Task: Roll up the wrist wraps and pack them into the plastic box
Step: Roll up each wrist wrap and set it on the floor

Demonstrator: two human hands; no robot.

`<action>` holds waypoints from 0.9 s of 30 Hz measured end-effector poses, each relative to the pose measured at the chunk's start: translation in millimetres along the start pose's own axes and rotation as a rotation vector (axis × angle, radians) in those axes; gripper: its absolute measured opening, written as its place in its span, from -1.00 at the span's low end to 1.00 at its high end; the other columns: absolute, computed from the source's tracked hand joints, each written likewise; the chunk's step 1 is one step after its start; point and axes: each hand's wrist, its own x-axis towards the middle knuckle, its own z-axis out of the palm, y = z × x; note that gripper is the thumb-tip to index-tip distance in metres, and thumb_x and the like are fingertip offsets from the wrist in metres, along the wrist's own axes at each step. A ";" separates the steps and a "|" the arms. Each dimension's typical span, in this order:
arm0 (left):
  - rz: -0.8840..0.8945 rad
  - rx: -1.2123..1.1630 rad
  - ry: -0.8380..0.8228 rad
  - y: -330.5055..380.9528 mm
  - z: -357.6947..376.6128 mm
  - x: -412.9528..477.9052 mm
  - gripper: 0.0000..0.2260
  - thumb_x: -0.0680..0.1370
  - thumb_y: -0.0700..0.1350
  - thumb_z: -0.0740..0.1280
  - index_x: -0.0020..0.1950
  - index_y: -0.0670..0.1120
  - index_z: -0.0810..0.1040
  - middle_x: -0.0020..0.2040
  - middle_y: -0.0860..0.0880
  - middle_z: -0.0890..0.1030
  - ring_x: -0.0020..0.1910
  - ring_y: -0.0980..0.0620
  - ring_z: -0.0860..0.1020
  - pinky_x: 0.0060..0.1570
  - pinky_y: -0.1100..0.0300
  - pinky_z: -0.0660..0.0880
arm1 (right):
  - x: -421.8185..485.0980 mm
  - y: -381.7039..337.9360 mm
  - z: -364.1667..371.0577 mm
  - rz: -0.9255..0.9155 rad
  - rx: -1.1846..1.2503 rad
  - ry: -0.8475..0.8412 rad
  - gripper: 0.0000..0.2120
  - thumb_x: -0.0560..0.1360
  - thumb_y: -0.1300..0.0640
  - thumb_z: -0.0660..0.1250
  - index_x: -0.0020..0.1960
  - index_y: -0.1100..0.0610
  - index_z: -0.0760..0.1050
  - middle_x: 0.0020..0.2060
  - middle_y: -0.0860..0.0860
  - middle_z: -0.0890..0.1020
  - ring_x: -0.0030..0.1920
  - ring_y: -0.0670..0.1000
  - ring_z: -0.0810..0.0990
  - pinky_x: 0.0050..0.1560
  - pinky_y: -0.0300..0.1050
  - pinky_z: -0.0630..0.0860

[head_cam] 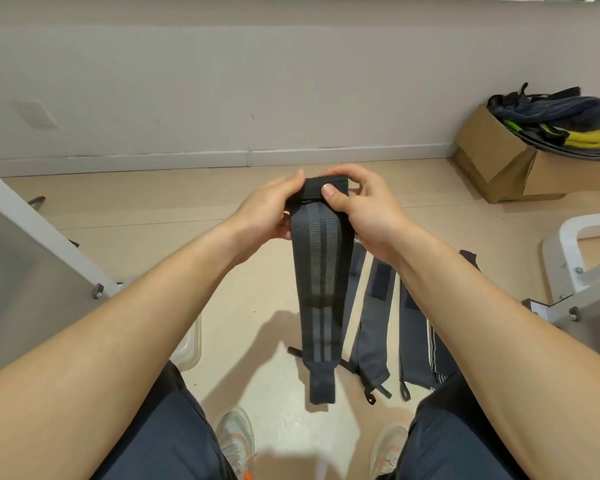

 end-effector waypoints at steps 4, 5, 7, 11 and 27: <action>0.096 -0.016 0.016 -1.4 0.5 0.5 -0.69 0.73 0.04 0.13 0.13 -0.12 0.58 -0.15 -0.02 0.62 -0.28 0.09 0.58 -0.31 0.24 0.49 | -0.1 -2.6 -1.2 -0.040 -0.003 0.012 -0.82 0.60 0.34 0.34 0.12 0.12 0.57 -0.15 0.15 0.66 -0.15 0.12 0.67 -0.06 0.04 0.64; 0.109 -0.037 0.012 -1.5 0.0 0.4 -0.73 0.73 0.00 0.16 0.15 -0.14 0.57 -0.15 -0.02 0.62 -0.27 0.09 0.58 -0.30 0.24 0.51 | -0.5 -3.4 -1.3 -0.042 0.003 0.009 -0.82 0.60 0.34 0.34 0.12 0.12 0.57 -0.14 0.16 0.66 -0.14 0.11 0.67 -0.06 0.05 0.65; 0.107 -0.066 0.005 -2.6 -2.0 1.3 -0.79 0.71 -0.05 0.21 0.11 -0.12 0.58 -0.15 0.00 0.62 -0.24 0.06 0.60 -0.23 0.22 0.53 | -1.5 -3.9 -2.7 -0.023 0.009 -0.013 -0.82 0.61 0.33 0.34 0.13 0.10 0.57 -0.13 0.14 0.65 -0.17 0.09 0.66 -0.16 -0.03 0.64; 0.083 -0.114 0.000 -4.6 -3.5 2.0 -0.89 0.68 -0.13 0.28 0.09 -0.08 0.60 -0.10 -0.05 0.61 -0.19 -0.01 0.59 -0.10 0.13 0.53 | -4.5 -4.1 -5.2 0.049 0.014 -0.075 -0.79 0.63 0.30 0.31 0.17 0.04 0.55 -0.09 0.06 0.63 -0.20 0.02 0.63 -0.33 -0.18 0.53; 0.122 -0.234 -0.050 -5.1 -10.2 4.2 -0.73 0.61 -0.39 0.30 0.19 -0.08 0.59 -0.04 -0.14 0.63 -0.01 -0.05 0.64 0.03 0.19 0.59 | 4.6 8.8 -0.5 -0.050 -0.015 -0.014 -0.92 0.65 0.10 0.31 0.09 0.05 0.57 -0.08 0.22 0.67 -0.06 0.18 0.68 0.03 0.20 0.63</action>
